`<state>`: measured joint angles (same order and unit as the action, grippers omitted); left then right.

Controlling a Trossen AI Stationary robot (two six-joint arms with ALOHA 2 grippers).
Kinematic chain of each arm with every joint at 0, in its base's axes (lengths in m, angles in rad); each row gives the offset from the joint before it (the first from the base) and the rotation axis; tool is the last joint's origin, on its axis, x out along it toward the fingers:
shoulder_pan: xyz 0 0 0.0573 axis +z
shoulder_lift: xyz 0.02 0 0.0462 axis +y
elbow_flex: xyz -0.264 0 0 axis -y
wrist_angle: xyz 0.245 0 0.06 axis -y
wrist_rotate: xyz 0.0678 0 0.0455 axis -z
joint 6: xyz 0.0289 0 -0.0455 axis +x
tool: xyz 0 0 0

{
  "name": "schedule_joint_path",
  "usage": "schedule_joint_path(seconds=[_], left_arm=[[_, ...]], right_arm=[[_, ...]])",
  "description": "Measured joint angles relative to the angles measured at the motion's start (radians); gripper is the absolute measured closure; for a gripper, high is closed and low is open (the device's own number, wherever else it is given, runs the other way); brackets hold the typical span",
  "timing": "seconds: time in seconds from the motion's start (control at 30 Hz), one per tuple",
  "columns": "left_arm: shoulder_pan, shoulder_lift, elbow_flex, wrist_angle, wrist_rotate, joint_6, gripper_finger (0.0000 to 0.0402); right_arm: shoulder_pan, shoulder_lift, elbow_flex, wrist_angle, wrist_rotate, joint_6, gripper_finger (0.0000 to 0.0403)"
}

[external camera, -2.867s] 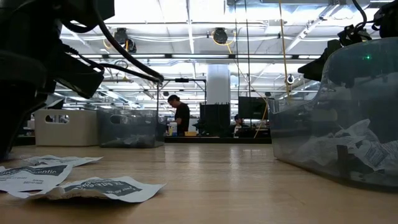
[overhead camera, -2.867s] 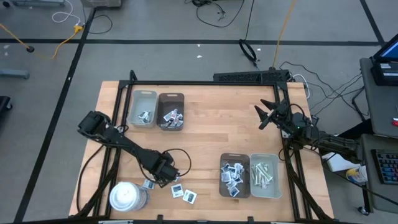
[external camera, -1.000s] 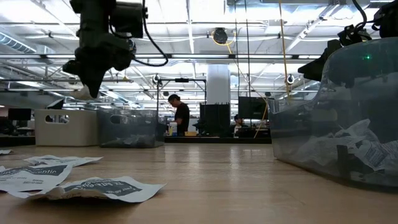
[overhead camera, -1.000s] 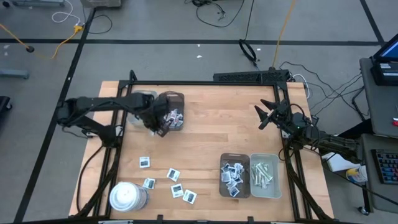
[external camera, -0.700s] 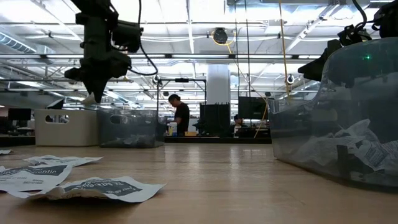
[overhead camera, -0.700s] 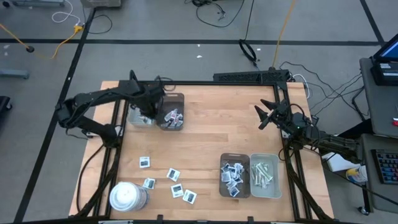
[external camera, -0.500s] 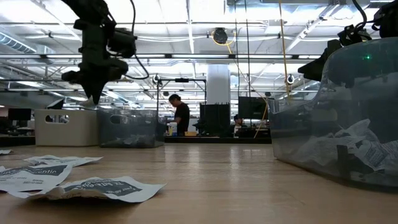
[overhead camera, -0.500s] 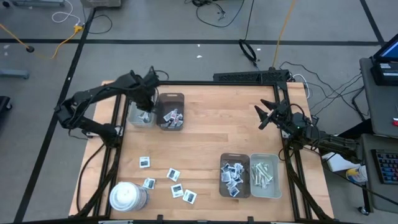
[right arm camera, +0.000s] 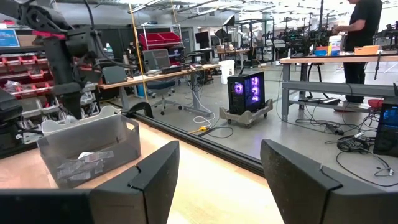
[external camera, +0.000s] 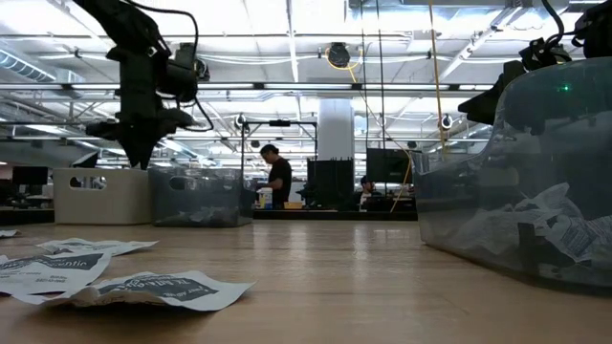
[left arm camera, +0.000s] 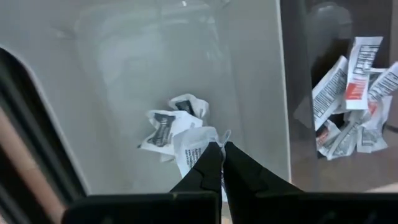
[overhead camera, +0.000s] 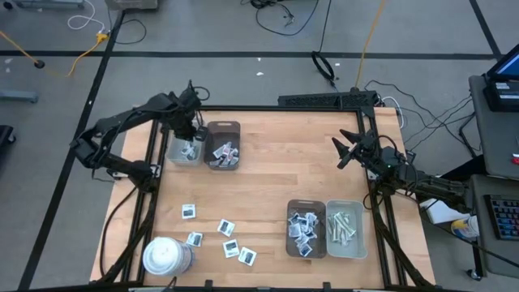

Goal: Pick & Place First Aid Supplies
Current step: Put the white towelette pack into the top gray bin

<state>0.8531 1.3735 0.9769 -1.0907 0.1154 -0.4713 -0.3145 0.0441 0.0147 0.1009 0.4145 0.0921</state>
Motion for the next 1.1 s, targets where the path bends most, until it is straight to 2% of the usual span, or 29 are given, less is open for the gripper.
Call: schedule_joint_path(seconds=[0.3, 0.5, 0.63, 0.93, 1.1], left_arm=[[-0.086, 0.000, -0.123, 0.102, -0.065, -0.108, 0.0398], [-0.097, 0.001, -0.150, 0.110, -0.081, -0.120, 0.0390], [-0.097, 0.001, -0.150, 0.126, -0.111, -0.151, 0.0348], [-0.097, 0.001, -0.139, 0.123, -0.108, -0.163, 0.0204], [-0.094, 0.000, -0.082, 0.055, -0.101, -0.194, 0.0170]], right_arm=[[0.000, 0.000, 0.000, 0.000, 0.000, 0.000, 0.0181], [0.000, 0.000, 0.000, 0.000, 0.000, 0.000, 0.0183], [0.000, 0.000, 0.000, 0.000, 0.000, 0.000, 0.0181], [0.000, 0.000, 0.000, 0.000, 0.000, 0.000, 0.0183], [0.000, 0.000, 0.000, 0.000, 0.000, 0.000, 0.0182]])
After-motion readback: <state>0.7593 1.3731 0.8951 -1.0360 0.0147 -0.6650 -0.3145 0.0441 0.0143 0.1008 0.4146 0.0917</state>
